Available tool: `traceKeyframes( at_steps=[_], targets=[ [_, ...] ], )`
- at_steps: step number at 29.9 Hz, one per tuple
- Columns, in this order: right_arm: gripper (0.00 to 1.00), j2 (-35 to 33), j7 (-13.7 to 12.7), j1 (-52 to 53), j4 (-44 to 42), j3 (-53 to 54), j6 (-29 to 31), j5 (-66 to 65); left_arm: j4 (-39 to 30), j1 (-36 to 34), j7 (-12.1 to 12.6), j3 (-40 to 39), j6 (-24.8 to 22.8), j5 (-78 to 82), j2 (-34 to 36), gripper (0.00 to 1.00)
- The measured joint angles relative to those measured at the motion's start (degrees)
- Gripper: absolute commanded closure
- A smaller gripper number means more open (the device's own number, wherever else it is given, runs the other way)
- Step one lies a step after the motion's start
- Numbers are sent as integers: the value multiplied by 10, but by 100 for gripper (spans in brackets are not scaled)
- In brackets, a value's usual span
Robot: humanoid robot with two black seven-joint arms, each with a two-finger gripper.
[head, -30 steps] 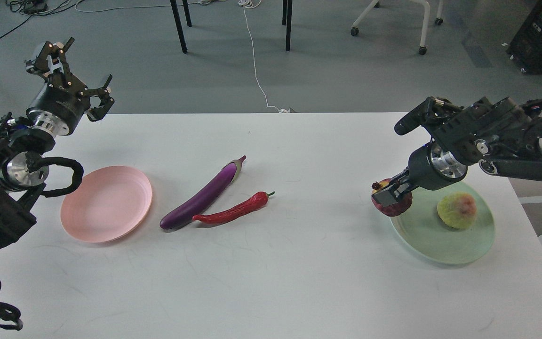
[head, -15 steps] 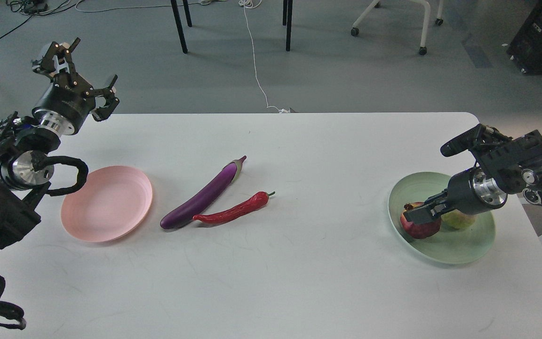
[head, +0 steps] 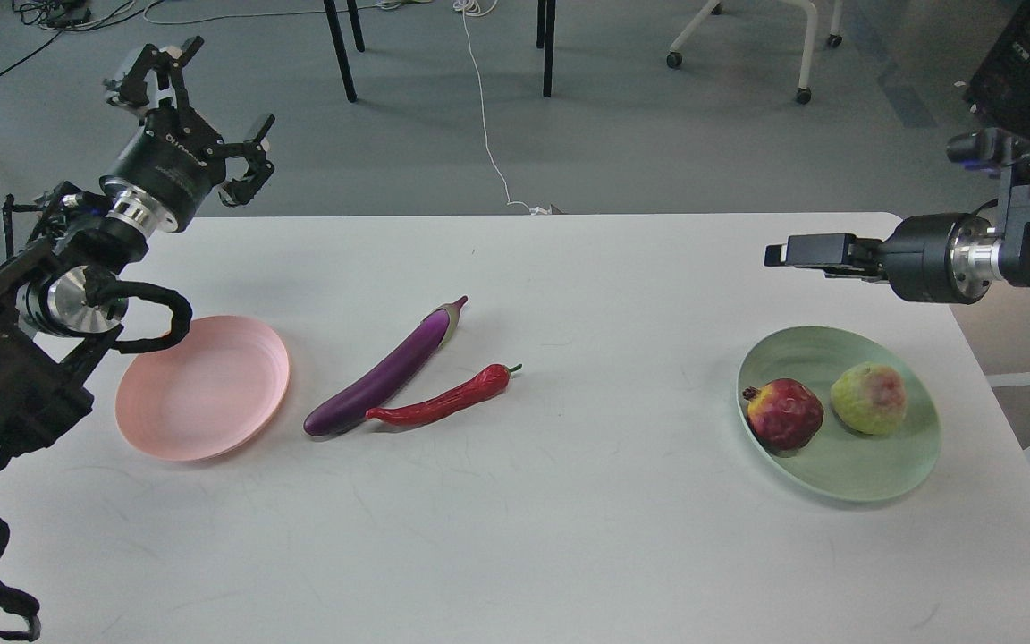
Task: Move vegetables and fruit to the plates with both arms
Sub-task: 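Retract the right gripper and reach the left hand to the purple eggplant, then grasp the eggplant with the left hand and lift it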
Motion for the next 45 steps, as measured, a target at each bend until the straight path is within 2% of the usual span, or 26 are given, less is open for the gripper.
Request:
traceKeyframes(
  at_steps=[5,10,16,22,26,29,34,37,41,42,45],
  targets=[
    [1,0,-1,-96,-54,168,-3,65,-31,-17,1,15,17,182,-5,2],
    [1,3,-1,-164,-86,277,-4,168,-97,-18,1,33,52,404,-4,2],
    [1,43,1,-214,-136,317,-3,377,-166,-16,1,75,66,660,-2,2],
    [1,92,2,-240,-207,338,7,559,-185,-26,2,154,104,861,-8,3],
    [1,105,1,-297,-221,404,54,607,-185,-32,3,198,132,973,-8,4],
    [1,108,0,-348,-228,466,93,613,-176,-32,16,237,147,1038,-8,6],
    [1,109,0,-393,-227,517,104,613,-137,-29,53,269,160,1070,-22,24],
    [1,109,1,-396,-228,524,104,613,-131,-27,57,284,161,1072,-30,38],
    [1,109,1,-397,-228,535,104,613,-120,-26,58,301,162,1073,-34,72],
    [1,109,1,-397,-227,537,104,613,-119,-26,58,303,162,1072,-34,78],
    [1,109,1,-397,-227,538,104,613,-117,-26,59,304,162,1068,-35,86]
  ],
)
